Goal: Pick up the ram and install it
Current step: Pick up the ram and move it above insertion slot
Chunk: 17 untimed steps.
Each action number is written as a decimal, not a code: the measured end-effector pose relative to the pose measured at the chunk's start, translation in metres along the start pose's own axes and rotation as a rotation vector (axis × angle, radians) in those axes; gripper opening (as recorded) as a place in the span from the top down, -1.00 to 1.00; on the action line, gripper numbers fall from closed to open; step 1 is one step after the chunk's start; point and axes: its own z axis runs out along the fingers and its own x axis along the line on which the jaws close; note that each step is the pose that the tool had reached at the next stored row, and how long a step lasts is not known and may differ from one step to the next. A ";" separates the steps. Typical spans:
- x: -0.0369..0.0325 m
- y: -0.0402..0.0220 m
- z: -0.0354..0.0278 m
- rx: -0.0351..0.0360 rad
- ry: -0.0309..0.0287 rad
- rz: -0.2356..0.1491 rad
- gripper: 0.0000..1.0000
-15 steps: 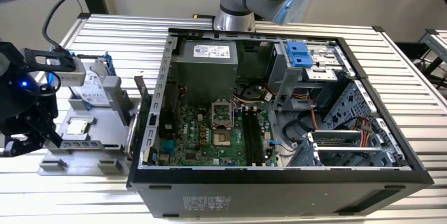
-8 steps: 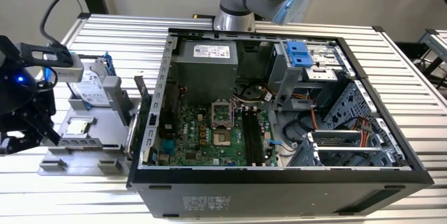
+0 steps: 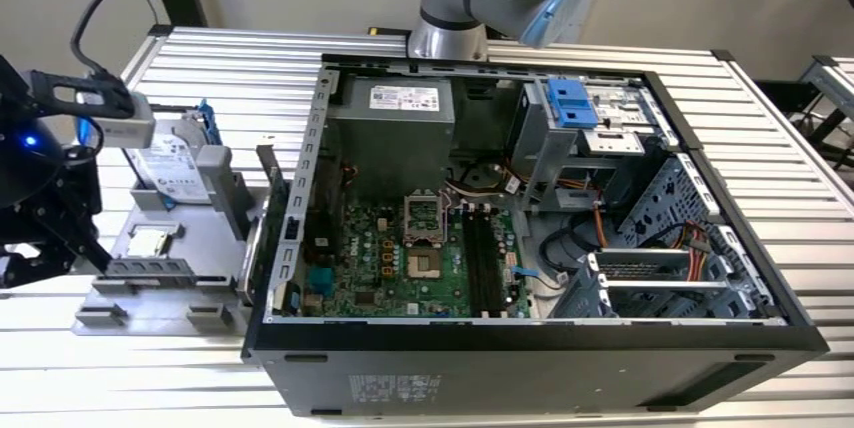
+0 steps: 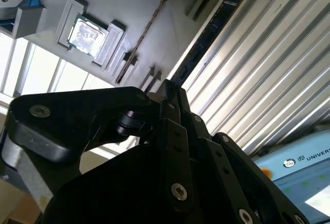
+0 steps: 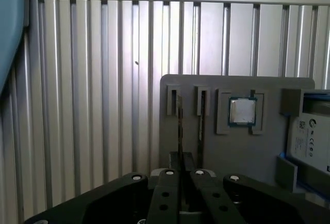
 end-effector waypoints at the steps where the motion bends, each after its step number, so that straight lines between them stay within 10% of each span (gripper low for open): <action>1: 0.0000 0.0000 -0.0009 0.0000 0.0000 0.000 1.00; 17: -0.0002 0.0000 -0.0065 0.0001 0.0000 0.000 1.00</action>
